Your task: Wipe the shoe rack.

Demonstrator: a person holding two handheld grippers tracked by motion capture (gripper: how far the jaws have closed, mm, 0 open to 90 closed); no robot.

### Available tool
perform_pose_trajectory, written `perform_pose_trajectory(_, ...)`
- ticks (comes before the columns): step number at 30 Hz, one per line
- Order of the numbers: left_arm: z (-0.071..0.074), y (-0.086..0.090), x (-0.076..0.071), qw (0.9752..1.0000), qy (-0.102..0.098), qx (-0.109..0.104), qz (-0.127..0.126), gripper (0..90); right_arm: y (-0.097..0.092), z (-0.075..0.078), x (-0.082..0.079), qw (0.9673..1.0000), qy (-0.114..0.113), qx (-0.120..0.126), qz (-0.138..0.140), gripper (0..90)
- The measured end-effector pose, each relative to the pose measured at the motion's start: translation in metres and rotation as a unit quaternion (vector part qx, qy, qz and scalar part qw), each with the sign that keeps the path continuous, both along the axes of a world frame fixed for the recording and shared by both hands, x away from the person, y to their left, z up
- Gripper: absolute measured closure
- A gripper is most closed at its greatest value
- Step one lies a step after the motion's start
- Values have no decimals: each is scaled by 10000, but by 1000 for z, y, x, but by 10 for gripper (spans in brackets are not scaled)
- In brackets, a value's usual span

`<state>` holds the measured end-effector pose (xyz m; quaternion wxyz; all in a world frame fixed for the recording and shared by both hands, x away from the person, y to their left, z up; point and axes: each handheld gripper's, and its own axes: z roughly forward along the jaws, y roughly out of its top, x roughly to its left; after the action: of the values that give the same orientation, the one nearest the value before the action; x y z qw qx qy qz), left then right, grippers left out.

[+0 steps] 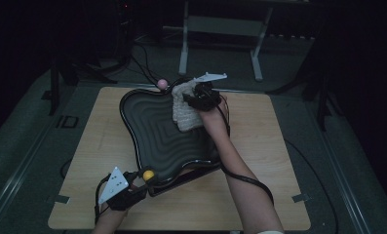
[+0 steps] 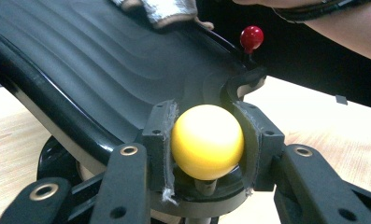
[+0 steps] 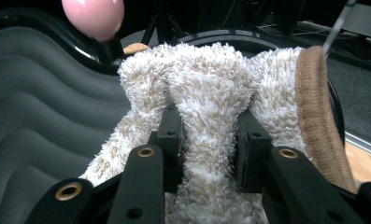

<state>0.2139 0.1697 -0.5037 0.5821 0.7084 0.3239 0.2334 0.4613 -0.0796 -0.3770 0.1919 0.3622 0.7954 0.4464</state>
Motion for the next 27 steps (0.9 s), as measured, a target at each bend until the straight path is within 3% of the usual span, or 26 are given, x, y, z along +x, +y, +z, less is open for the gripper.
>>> perform_pose_trajectory(27, 0, 0, 0, 10000, 5, 1, 9, 598, -21, -39, -68, 9999, -1, -64, -141, 682)
